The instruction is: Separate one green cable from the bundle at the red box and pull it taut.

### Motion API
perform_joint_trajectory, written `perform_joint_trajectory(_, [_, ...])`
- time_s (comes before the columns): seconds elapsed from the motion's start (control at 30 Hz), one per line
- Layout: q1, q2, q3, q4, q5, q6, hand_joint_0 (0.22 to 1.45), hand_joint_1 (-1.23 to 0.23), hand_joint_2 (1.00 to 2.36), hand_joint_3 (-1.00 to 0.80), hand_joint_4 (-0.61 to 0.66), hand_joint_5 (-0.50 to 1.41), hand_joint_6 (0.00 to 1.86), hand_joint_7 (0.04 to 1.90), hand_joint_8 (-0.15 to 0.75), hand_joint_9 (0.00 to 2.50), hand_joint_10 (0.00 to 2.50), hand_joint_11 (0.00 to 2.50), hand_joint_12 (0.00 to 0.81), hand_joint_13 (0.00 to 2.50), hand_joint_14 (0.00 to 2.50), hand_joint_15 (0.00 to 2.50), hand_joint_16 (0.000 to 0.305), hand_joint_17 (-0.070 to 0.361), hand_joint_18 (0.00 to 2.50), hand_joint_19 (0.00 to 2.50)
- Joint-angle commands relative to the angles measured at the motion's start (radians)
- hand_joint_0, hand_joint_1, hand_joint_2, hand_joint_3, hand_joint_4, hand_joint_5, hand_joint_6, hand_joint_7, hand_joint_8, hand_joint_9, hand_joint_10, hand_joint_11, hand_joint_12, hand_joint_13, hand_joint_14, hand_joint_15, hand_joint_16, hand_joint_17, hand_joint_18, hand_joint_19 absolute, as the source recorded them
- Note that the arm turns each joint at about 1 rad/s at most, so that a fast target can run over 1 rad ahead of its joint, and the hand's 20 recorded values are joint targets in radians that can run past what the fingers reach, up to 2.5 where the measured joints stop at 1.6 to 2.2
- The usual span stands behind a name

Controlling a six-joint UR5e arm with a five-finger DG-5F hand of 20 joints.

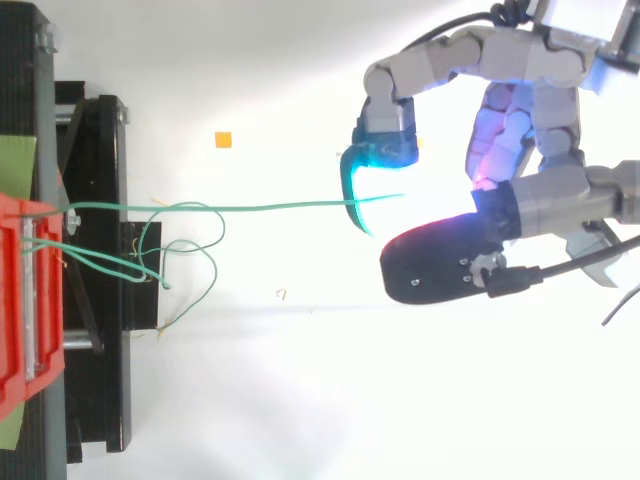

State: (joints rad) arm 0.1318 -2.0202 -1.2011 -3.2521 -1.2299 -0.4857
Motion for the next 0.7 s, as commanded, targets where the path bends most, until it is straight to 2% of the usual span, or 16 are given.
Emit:
perform_joint_trajectory(0.0, [0.0, 0.0, 0.0, 0.002, 0.004, -0.025, 0.72, -0.66, 1.02, -0.23, 0.01, 0.15, 0.5, 1.35, 0.194, 2.07, 0.02, 0.61, 0.369, 1.44, 0.02, 0.57, 0.053, 0.12, 1.09, 0.53])
perform_joint_trajectory(0.03, [0.0, 0.0, 0.0, 0.002, 0.004, -0.025, 0.72, -0.66, 1.02, -0.23, 0.02, 0.15, 0.5, 1.34, 0.201, 2.07, 0.02, 0.61, 0.374, 1.44, 0.02, 0.56, 0.053, 0.12, 1.09, 0.53])
perform_joint_trajectory(0.2, [0.0, 0.0, 0.0, 0.015, 0.024, -0.145, 0.72, -0.66, 1.02, -0.23, 0.01, 0.15, 0.5, 1.34, 0.203, 2.07, 0.02, 0.62, 0.372, 1.45, 0.02, 0.57, 0.053, 0.119, 1.09, 0.53])
perform_joint_trajectory(0.47, [0.0, 0.0, 0.0, 0.026, 0.026, -0.189, 0.72, -0.66, 1.02, -0.23, 0.01, 0.15, 0.5, 1.34, 0.197, 2.07, 0.02, 0.61, 0.371, 1.44, 0.02, 0.56, 0.053, 0.119, 1.09, 0.53])
perform_joint_trajectory(0.67, [0.0, 0.0, 0.0, 0.028, 0.024, -0.263, 0.72, -0.65, 1.02, -0.23, 0.01, 0.15, 0.5, 1.34, 0.2, 2.07, 0.02, 0.61, 0.373, 1.45, 0.02, 0.57, 0.053, 0.118, 1.09, 0.53])
